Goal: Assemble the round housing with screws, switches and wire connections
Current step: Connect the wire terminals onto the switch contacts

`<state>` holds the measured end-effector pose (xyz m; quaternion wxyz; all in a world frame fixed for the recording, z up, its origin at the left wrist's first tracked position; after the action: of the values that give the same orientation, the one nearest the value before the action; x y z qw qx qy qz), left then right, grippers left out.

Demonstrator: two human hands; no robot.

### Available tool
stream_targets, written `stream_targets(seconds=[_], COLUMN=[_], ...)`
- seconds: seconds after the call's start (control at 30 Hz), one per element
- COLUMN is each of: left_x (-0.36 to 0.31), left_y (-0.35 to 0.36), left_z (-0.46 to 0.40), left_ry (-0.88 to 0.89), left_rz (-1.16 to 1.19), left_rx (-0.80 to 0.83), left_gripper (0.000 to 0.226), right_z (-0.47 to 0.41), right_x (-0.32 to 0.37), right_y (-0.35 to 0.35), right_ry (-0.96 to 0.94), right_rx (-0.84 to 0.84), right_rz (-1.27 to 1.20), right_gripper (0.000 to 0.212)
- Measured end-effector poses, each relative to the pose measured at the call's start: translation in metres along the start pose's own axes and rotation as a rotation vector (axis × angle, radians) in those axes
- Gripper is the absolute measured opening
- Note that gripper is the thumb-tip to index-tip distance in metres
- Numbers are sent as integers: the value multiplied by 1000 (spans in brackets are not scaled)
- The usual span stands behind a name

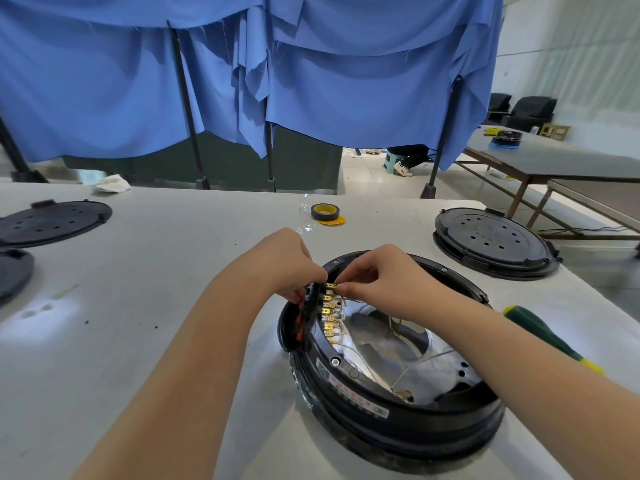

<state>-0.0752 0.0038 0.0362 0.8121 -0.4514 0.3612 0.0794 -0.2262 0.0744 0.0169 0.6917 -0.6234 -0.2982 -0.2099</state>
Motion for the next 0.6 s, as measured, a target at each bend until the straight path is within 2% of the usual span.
stream_targets(seconds=[0.6], left_x=[1], left_y=[1], left_z=[-3], left_ry=[7], left_rz=[20], left_rx=[-7], left_gripper=[23], right_z=[0], right_x=[6], right_y=[5], right_ry=[-53], right_rx=[-53], right_rz=[115], right_gripper=[11])
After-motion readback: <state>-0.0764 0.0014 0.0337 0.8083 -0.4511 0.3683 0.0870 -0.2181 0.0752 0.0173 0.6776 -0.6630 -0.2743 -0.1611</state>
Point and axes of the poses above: each hand's wrist, its own z-axis away from the middle knuckle, its own y-axis out of the palm, x = y × z, the point moved 1 cm from there along -z, towards the middle knuckle, and after that the axes turned 14 degrees about x, right-handed, at the moved point
